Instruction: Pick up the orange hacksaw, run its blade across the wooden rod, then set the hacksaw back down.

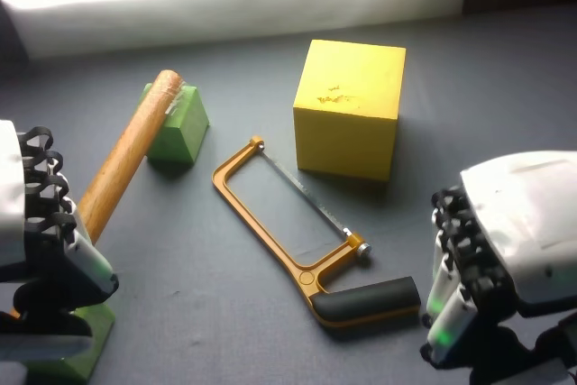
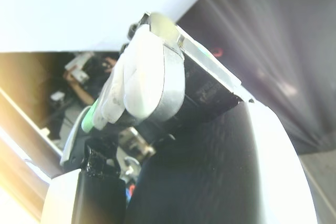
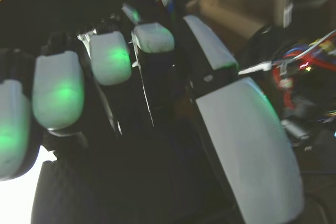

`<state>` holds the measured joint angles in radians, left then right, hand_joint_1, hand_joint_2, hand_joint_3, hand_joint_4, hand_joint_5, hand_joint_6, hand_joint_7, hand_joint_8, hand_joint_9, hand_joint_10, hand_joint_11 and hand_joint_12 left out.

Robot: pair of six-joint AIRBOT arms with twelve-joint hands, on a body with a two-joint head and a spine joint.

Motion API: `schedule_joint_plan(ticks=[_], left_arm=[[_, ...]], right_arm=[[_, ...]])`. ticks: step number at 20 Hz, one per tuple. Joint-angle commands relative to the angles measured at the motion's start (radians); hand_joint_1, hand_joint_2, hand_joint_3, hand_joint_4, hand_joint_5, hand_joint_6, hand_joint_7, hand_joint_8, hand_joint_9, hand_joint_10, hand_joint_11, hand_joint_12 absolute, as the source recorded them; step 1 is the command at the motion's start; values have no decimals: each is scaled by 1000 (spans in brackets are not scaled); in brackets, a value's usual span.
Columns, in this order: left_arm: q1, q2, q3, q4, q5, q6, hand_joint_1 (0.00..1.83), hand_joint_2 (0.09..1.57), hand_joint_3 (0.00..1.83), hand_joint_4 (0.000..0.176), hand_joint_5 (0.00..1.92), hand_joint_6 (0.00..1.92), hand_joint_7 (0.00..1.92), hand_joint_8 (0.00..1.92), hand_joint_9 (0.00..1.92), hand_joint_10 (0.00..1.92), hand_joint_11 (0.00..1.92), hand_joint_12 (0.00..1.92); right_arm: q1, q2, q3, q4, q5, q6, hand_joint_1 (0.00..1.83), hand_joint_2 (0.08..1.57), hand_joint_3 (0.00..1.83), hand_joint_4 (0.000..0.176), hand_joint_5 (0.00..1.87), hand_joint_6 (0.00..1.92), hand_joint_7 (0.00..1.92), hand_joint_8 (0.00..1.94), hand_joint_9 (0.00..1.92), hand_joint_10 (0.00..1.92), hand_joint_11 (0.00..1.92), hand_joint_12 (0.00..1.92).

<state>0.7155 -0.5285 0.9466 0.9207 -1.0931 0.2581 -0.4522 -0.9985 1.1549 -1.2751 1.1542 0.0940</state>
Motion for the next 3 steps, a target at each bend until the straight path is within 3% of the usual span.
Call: schedule_joint_plan(ticks=[1, 3], left_arm=[[-8, -2, 8, -62, -82, -2, 365, 1441, 1, 0, 1171, 1921, 1407, 1921, 1482, 1921, 1587, 1921], [-6, -5, 16, -62, -82, -4, 379, 1432, 0, 0, 1162, 1921, 1376, 1921, 1463, 1921, 1564, 1921]], right_arm=[[19, 2, 4, 87, 108, -9, 496, 1453, 2, 0, 1083, 1921, 1290, 1941, 1451, 1921, 1595, 1921], [25, 0, 5, 94, 106, -35, 502, 1461, 2, 0, 1067, 1921, 1276, 1941, 1438, 1921, 1584, 1921]])
